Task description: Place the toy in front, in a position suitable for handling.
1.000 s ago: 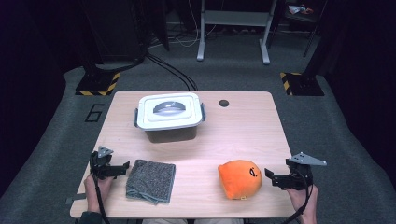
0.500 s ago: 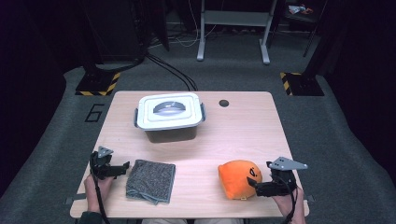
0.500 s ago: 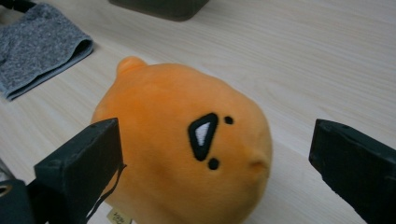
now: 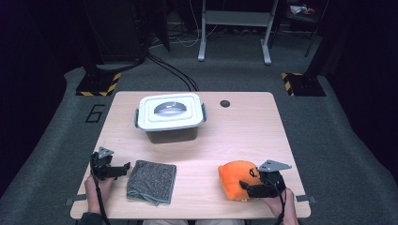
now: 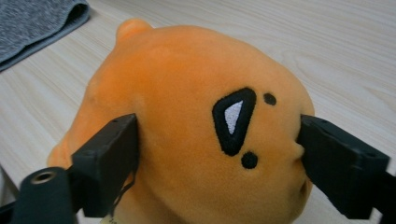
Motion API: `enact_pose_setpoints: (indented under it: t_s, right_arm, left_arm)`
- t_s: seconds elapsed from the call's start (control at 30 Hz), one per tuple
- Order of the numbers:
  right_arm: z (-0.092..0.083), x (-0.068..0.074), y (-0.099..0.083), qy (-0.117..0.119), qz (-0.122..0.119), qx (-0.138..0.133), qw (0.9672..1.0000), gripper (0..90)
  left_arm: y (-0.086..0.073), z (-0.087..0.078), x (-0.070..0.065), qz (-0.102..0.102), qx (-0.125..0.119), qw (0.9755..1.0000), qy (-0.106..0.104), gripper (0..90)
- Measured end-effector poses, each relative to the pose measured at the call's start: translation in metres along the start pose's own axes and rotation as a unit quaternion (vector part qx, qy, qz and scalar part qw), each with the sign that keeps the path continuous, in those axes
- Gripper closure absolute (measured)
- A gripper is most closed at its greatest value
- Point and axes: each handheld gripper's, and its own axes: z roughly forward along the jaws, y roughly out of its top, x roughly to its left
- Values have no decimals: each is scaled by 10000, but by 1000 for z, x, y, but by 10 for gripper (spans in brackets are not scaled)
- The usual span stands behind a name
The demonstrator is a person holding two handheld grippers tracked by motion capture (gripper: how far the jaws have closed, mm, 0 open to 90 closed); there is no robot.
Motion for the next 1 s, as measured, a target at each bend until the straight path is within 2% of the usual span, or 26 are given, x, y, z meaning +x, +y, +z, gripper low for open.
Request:
enact_pose_setpoints:
  t_s: [0.03, 0.27, 0.33, 0.37, 0.5, 0.6, 0.67, 0.7, 0.87, 1.0]
  right_arm:
    - [1, 0, 0, -10, -11, 60, 10000, 220]
    - [6, 1, -4, 15, 12, 9, 10000, 486]
    - [6, 1, -3, 18, 11, 12, 10000, 505]
    - [5, 2, -2, 58, 30, -35, 10000, 552]
    - [2, 7, 0, -30, -83, -97, 9999, 593]
    - [0, 10, 4, -2, -32, -286, 9996, 613]
    - [0, 9, 5, 7, -28, -308, 9995, 615]
    - [1, 10, 7, 41, 29, -391, 9992, 619]
    - [7, 9, 13, 20, 23, -452, 9990, 620]
    - [13, 5, 25, -2, 44, -619, 9981, 619]
  left_arm:
    - [0, 0, 0, 2, 1, 10000, -1, 26]
    - [0, 0, 0, 1, 1, 10000, -1, 26]
    - [0, 0, 0, 0, -1, 10000, 0, 26]
    - [0, 0, 0, 1, 1, 10000, 1, 25]
    - [0, 0, 0, -6, 0, 10000, -2, 26]
    - [0, 0, 0, -4, 1, 10000, -3, 26]
    - [0, 0, 0, 0, 1, 10000, -4, 26]
    - [0, 0, 0, 0, 7, 10000, -8, 26]
    - [0, -1, 1, 14, 55, 10000, -28, 26]
    - [0, -1, 1, 14, 54, 10000, -27, 26]
